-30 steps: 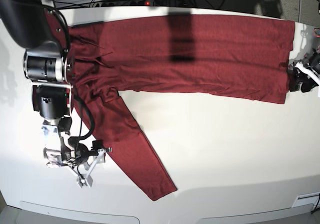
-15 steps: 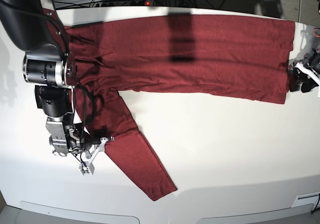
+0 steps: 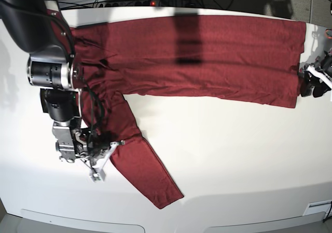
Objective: Fold the T-shirt properly
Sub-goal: 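Grasp the hanging sleeve cuff with the right gripper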
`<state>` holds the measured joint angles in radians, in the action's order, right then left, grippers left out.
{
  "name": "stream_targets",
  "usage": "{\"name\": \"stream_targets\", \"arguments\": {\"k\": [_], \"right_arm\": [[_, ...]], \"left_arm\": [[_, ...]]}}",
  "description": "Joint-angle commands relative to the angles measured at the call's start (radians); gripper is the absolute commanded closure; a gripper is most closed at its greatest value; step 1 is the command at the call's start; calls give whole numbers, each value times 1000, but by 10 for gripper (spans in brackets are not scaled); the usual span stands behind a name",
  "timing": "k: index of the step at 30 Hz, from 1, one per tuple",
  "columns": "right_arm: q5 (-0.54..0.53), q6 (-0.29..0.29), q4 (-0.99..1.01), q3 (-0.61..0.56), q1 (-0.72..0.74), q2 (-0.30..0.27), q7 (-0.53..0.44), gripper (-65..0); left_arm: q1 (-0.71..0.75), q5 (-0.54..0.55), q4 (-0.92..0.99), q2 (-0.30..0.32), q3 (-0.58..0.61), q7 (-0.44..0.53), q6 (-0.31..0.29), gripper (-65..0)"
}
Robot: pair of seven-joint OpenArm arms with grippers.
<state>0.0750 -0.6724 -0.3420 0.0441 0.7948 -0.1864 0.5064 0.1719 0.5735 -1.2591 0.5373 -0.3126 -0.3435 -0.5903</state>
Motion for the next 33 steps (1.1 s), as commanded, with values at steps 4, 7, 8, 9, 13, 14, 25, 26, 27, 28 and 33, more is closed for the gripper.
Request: {"name": "stream_targets", "arguments": {"k": [4,7,8,9,13,14,25,26,27,28,33], "right_arm": [[-119,-26,-75,0,36,37,103,0],[-198,-26,-131,0,35,65,219,0],[-225,-26,-148,0,35,76,262,0],[-254,-26,-162,0,35,85,308,0],[-378,-26,-209,0,26,112,446,0],[-420,-26,-220,0,21,113,481,0],[-1003,-26,-509,-1,-127,108,890,0],[-1041,-26,-527,-1,-143,109,890,0],[-1073,-26,-542,-1,-159,112,890,0],[-1102,-26,-555,-5,-175,112,890,0],[-1158,-26,-602,-45,-242,113,890,0]], "left_arm": [[-9,14,-17,26,-8,29,-4,-296],[-9,14,-17,26,-8,30,-4,-296],[-9,14,-17,26,-8,30,-5,-296],[-9,14,-17,26,-8,30,-4,-296],[-9,14,-17,26,-8,29,-5,-296],[-9,11,-17,26,-8,29,-5,-296],[-9,10,-17,26,-8,29,-5,-296],[-9,10,-17,26,-8,29,-5,-296],[-9,11,-17,26,-8,29,-5,-296],[-9,11,-17,26,-8,29,-5,-296],[-9,11,-17,26,-8,29,-5,-296]]}}
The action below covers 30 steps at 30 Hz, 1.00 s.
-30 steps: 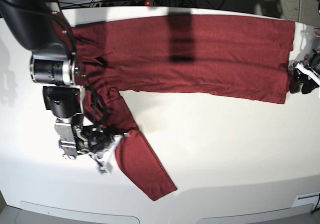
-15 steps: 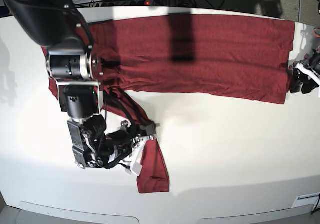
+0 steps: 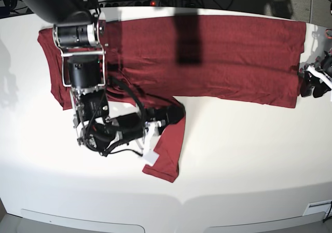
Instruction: Fold the T-shirt properly
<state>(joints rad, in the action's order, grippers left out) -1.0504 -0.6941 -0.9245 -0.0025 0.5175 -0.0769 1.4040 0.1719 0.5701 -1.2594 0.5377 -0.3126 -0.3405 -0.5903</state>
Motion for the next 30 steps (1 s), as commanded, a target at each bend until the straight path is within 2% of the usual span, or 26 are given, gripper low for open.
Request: {"name": "stream_targets", "arguments": {"k": [1,7,13,22,27,30], "right_arm": [[-31,-4,-27,-11,25,7,-8,0],[-31,-4,-41,-87,-35,61,-8,0],[-26,-4,-41,-96,-50,114,-8,0],[3,-4,-40,-96,-54,129,-8,-7],[3,-4,-40,-96,-61,129,-8,-230],[-29,-4,-40,-96,-60,129,-8,-276]], "left_arm": [[-9,14,-17,25,-8,26,-4,-296],[-8,14,-17,25,-8,26,-5,-296],[-8,13,-17,25,-8,19,-5,-296],[-8,13,-17,25,-8,18,-5,-296],[-8,13,-17,25,-8,18,-5,-296],[-9,13,-17,25,-8,18,-5,-296]]}}
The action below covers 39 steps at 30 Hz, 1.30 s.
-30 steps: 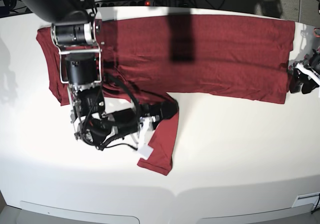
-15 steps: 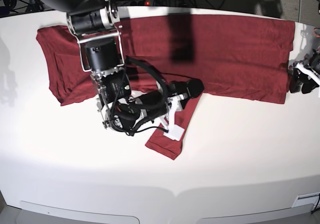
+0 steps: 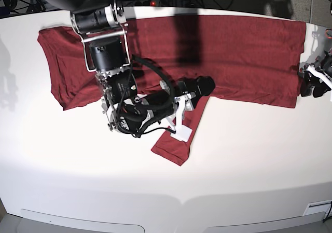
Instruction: Fold the T-shirt properly
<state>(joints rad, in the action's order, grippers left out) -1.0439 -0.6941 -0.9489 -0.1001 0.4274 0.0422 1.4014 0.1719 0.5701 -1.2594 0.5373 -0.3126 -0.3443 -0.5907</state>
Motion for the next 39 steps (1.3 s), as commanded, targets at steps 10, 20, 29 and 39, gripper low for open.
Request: {"name": "stream_targets", "arguments": {"k": [10,20,29,39], "right_arm": [[-222,-4,-16,4,106,-44,-5,-276],[107,-4,-16,190,209,-254,-5,-276],[114,-4,-16,277,146,-427,-5,-276],[114,-4,-16,277,79,-501,-5,-276]], "left_arm": [[-9,14,-46,11,-8,31,-83,-296],[-47,-28,-241,-196,0,25,-106,-296],[-159,-274,-239,-386,189,15,-73,-296],[-215,-523,-167,-532,359,77,95,-296]]}}
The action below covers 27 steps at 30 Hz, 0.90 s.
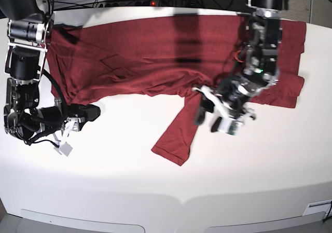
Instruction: Fold the T-shirt properly
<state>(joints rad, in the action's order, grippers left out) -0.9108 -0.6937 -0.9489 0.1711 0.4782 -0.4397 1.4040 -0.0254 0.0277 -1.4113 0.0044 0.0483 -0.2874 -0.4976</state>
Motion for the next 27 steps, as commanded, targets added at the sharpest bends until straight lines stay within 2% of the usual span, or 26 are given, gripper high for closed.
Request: {"name": "stream_targets", "arguments": {"k": [1,4,7,17,20,22,25,27], "right_arm": [[-19,-4,-16,5,28,-20,-8,-276],[-20,-4,-16,5,28,-20,-8,-276],[-20,-4,-16,5,29,-20,-8,-276],[-20,-4,-16,5,29,-20,-8,-276],[-26,-4,-16,5,29,-20,-8,-276],[-34,-4,-16,5,29,-20,-8,-276],[-35,-4,-16,5,29,-20,-8,-276],[-35,-4,-16,5,29,-20,-8,-276]], "left_arm": [[-21,-17,11,-10,10,34,7,-296],[-38,-89,89,-41,32,58,26,-296],[-67,-110,149,-63,34,58,43,-296],[-137,-212,208,-152,34,58,42,-296],[-162,-220,208,-154,63,61,42,-296],[-171,-265,211,-154,92,80,49,-295],[-180,-338,259,-153,141,101,162,-290],[-187,-409,325,-154,163,138,209,-290]]}}
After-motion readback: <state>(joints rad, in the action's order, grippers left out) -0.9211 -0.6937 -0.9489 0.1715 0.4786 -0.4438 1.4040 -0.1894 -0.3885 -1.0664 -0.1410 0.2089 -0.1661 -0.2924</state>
